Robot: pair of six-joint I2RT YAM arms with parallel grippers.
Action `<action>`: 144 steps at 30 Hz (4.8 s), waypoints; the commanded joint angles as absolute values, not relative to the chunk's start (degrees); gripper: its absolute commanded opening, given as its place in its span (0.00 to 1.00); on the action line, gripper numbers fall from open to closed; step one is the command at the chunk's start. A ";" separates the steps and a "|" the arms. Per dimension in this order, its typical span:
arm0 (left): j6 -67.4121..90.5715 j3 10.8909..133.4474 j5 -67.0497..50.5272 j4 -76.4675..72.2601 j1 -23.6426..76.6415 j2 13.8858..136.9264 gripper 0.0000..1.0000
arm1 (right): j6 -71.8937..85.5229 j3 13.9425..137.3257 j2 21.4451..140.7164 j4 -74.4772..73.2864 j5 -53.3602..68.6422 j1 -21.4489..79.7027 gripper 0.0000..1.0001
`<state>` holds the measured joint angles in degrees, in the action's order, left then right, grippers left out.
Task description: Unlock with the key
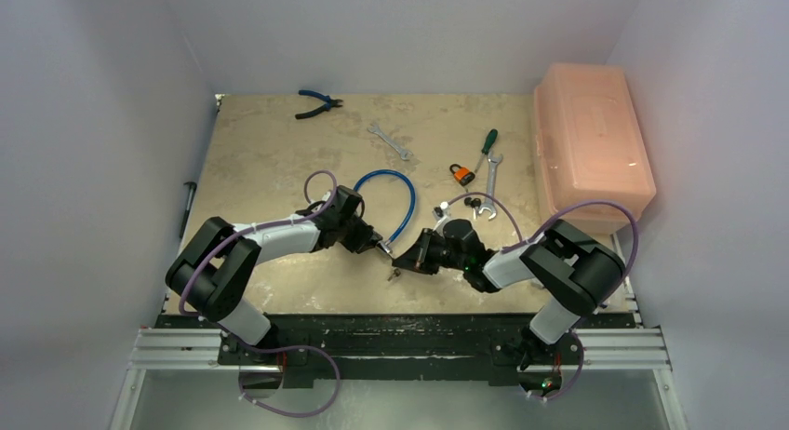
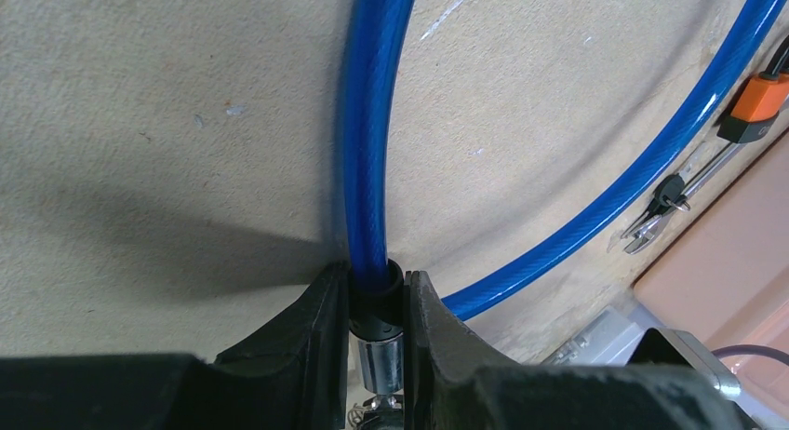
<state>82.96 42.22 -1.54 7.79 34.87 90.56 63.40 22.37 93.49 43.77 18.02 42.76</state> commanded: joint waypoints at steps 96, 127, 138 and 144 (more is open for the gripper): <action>84.00 36.43 -7.56 5.45 34.95 87.75 0.00 | 50.97 34.10 94.67 37.43 10.97 40.51 0.00; 86.71 35.23 -12.01 2.49 37.58 85.78 0.00 | 58.29 36.68 99.53 40.37 13.71 39.86 0.00; 87.38 32.98 -12.07 0.99 38.50 83.65 0.00 | 55.82 39.02 98.33 38.49 14.94 39.51 0.00; 87.74 29.33 -10.47 -4.01 38.50 79.74 0.00 | 59.42 36.80 97.02 43.35 17.84 38.67 0.00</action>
<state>87.55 31.68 0.32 -2.22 34.65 83.77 56.58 34.81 98.32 31.14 23.22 41.06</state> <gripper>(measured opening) 0.221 0.030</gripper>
